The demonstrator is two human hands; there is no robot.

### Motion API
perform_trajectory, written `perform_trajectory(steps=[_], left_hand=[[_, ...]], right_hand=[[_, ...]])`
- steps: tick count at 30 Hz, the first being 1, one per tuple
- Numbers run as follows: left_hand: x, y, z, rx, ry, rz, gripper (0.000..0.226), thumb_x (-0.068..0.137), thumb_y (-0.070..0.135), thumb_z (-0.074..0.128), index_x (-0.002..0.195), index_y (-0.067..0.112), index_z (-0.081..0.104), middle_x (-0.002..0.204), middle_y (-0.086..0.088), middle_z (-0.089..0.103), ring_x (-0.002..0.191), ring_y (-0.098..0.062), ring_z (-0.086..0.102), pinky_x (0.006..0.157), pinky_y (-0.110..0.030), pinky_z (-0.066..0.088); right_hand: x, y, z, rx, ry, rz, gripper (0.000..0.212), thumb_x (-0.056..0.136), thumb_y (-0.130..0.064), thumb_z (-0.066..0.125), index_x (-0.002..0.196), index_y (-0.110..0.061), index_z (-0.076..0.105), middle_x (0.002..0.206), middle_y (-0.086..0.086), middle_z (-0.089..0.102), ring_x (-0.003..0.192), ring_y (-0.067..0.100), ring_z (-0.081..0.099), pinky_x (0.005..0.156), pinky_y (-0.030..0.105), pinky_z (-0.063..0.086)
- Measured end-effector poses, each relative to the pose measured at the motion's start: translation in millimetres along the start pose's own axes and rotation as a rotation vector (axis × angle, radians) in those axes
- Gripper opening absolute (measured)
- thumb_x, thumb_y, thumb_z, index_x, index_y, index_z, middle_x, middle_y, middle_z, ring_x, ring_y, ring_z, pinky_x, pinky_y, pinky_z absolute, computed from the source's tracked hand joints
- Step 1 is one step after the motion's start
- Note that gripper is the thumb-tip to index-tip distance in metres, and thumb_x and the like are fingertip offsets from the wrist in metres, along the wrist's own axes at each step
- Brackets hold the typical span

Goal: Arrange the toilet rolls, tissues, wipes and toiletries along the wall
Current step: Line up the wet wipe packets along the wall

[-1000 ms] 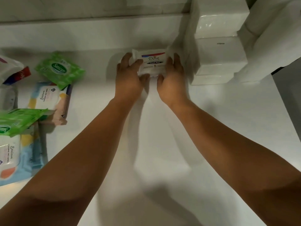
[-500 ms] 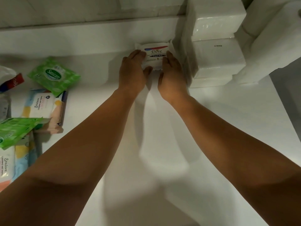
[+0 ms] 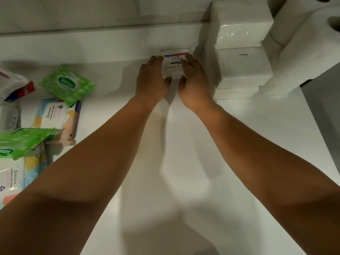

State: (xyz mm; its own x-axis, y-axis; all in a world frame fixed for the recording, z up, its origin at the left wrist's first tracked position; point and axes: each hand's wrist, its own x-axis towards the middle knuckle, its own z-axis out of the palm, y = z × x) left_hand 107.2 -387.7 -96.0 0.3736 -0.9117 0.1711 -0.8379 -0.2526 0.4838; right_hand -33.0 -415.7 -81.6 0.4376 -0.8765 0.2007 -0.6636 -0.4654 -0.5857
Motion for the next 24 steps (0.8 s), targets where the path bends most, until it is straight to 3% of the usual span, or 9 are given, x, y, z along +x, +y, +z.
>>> perform_trajectory(steps=[2,6,11,16,24], left_hand=[[-6.0,-2.1,-4.2,-0.016,0.010,-0.012,0.063,0.087,0.032,0.065,0.144,0.014,0.047,0.146,-0.005,0.051,0.126,-0.030,0.052,0.104,-0.038,0.045],[-31.3,-3.9,-23.7,-0.022,0.049,0.001,0.055,0.090,0.034,0.061,0.141,0.016,0.051,0.145,-0.002,0.052,0.128,-0.026,0.051,0.104,-0.030,0.039],[-76.8,-10.2,-68.0,-0.022,0.130,0.062,0.044,0.089,0.030,0.061,0.130,0.012,0.061,0.134,-0.005,0.062,0.118,-0.026,0.059,0.101,-0.026,0.040],[-133.3,-32.4,-124.4,-0.076,0.186,0.054,0.035,0.090,0.021,0.065,0.122,0.010,0.066,0.126,-0.004,0.066,0.115,-0.022,0.060,0.097,-0.020,0.038],[-223.9,-111.5,-206.7,-0.047,0.178,-0.075,0.030,0.094,0.021,0.065,0.122,0.012,0.066,0.124,-0.004,0.066,0.114,-0.024,0.058,0.095,-0.031,0.046]], right_hand=[[-2.3,-4.0,-2.5,0.015,0.077,-0.044,0.050,0.088,-0.001,0.047,0.138,0.000,0.050,0.145,0.018,0.047,0.138,0.032,0.041,0.115,0.033,0.034],[-14.4,-16.4,-11.6,0.068,0.116,-0.088,0.046,0.087,-0.012,0.052,0.133,-0.005,0.057,0.137,0.014,0.056,0.127,0.030,0.053,0.108,0.036,0.043],[-45.3,-45.4,-16.5,0.178,0.146,-0.148,0.036,0.088,-0.014,0.057,0.122,-0.006,0.064,0.127,0.010,0.064,0.120,0.026,0.058,0.105,0.025,0.040],[-88.1,-95.3,-4.8,0.306,0.045,-0.153,0.034,0.089,-0.011,0.058,0.123,-0.008,0.063,0.129,0.005,0.062,0.122,0.018,0.055,0.107,0.025,0.040],[-147.5,-196.9,43.0,0.366,-0.153,-0.231,0.033,0.091,-0.015,0.059,0.123,-0.014,0.064,0.135,0.001,0.057,0.128,0.014,0.051,0.110,0.029,0.038]])
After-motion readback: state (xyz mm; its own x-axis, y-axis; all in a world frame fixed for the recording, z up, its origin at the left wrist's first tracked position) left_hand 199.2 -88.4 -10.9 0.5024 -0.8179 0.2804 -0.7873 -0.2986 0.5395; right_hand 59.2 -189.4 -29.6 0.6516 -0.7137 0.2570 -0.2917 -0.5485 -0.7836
